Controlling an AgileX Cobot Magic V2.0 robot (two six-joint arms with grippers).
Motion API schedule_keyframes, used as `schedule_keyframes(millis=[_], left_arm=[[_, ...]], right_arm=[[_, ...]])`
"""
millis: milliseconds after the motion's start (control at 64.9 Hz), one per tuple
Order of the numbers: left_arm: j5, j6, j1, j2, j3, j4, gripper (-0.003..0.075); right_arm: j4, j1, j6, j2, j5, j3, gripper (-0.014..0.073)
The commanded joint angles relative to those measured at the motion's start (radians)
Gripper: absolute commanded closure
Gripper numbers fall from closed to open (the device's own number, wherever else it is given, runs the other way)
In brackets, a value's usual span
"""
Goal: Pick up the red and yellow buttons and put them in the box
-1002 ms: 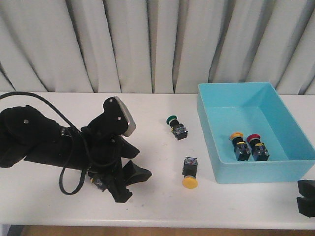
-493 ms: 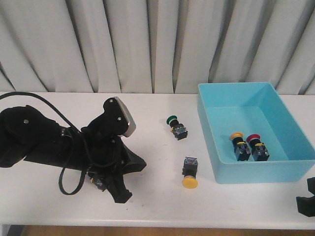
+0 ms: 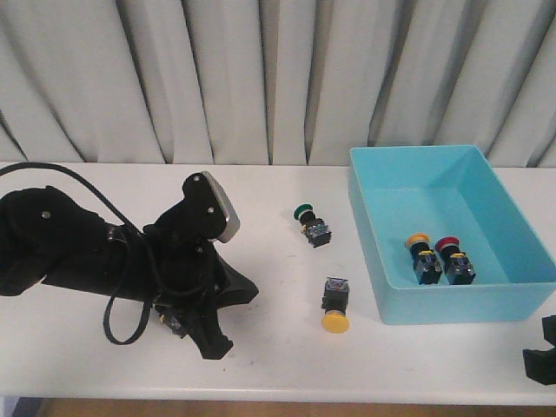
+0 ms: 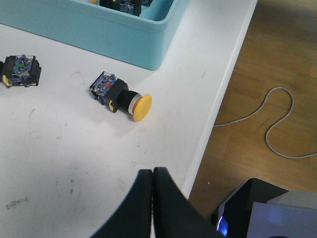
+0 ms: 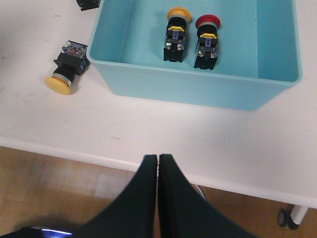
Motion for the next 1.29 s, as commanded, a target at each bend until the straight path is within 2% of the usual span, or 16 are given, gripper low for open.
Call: schedule_keyframes(millis=[0, 262, 385, 478, 539, 770, 894, 1063, 1279], left_arm=[[-0.004, -0.006, 0.0, -0.034, -0.026, -0.034, 0.0727], [-0.005, -0.007, 0.0, -0.034, -0.026, -0.034, 0.0728], [-0.099, -0.089, 0.0, -0.042, -0.026, -0.003, 0.0728], [-0.181, -0.252, -0.001, -0.064, -0.026, 0.126, 0.0728], [-0.212, -0.409, -0.001, -0.088, -0.026, 0.265, 0.0728], [-0.24, -0.968, 0.001, -0.212, -0.026, 0.815, 0.0728], [-0.235, -1.168, 0.033, -0.294, -0.011, 0.974, 0.0728], [-0.336, -1.208, 0.108, -0.457, 0.137, 1.023, 0.0728], [-0.541, -1.209, 0.237, -0.75, 0.457, 1.023, 0.0728]], right_arm=[[0.005, -0.006, -0.007, -0.005, -0.042, -0.028, 0.0601], [0.005, -0.006, -0.007, -0.005, -0.036, -0.028, 0.0601], [0.005, -0.006, -0.007, -0.005, -0.036, -0.028, 0.0601], [0.005, -0.006, -0.007, -0.005, -0.036, -0.028, 0.0601], [0.005, -0.006, -0.007, -0.005, -0.036, -0.028, 0.0601], [0.005, -0.006, -0.007, -0.005, -0.036, -0.028, 0.0601], [0.005, -0.006, -0.007, -0.005, -0.036, -0.028, 0.0601], [0.005, -0.006, -0.007, -0.005, -0.032, -0.028, 0.0601], [0.005, -0.006, -0.007, -0.005, -0.024, -0.028, 0.0601]])
